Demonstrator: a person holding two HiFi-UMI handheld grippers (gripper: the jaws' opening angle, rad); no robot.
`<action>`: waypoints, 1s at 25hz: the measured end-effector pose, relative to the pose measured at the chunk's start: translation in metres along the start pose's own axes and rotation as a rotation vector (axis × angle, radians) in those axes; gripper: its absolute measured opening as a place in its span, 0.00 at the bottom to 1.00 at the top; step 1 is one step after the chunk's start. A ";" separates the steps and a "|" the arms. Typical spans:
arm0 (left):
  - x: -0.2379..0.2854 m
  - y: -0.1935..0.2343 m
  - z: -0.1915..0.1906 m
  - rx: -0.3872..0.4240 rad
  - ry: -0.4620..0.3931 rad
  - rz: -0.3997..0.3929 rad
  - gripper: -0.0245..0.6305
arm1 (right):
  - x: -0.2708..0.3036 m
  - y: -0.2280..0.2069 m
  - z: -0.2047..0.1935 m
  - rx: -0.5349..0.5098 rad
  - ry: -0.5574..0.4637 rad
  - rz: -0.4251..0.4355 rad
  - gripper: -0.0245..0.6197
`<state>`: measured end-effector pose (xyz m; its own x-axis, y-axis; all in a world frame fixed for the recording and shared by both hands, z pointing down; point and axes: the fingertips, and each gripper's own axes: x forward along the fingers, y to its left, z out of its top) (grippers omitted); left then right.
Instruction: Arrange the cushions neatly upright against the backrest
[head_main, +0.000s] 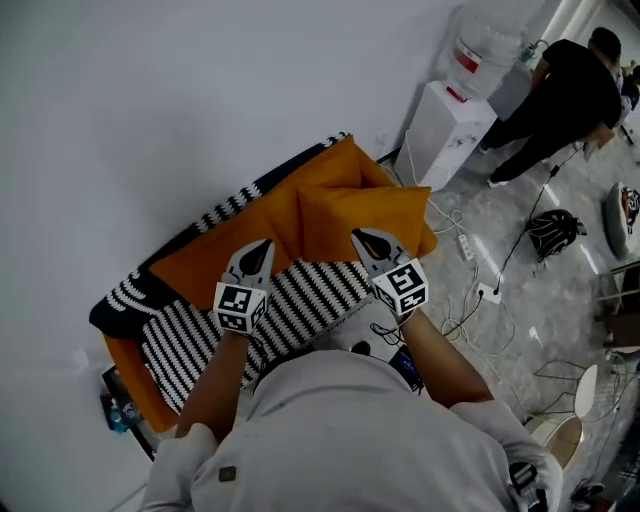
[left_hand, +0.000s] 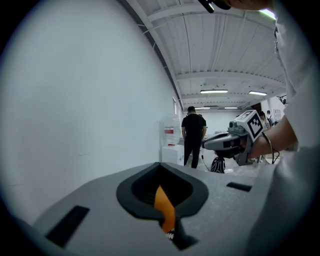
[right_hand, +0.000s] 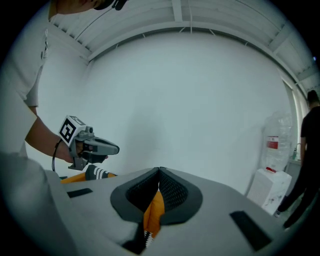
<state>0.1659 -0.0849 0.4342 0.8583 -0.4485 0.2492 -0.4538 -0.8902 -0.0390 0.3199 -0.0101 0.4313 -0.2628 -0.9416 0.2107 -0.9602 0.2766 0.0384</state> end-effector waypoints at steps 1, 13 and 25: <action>0.006 -0.017 0.003 0.010 -0.003 -0.015 0.05 | -0.016 -0.009 -0.002 0.004 -0.002 -0.015 0.08; 0.086 -0.168 0.026 0.043 0.005 -0.174 0.05 | -0.156 -0.098 -0.048 0.055 0.014 -0.127 0.08; 0.164 -0.137 0.029 0.028 0.025 -0.218 0.05 | -0.122 -0.159 -0.051 0.072 0.024 -0.189 0.08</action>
<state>0.3759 -0.0392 0.4522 0.9293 -0.2429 0.2781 -0.2507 -0.9680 -0.0079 0.5096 0.0710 0.4491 -0.0760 -0.9703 0.2295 -0.9967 0.0804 0.0099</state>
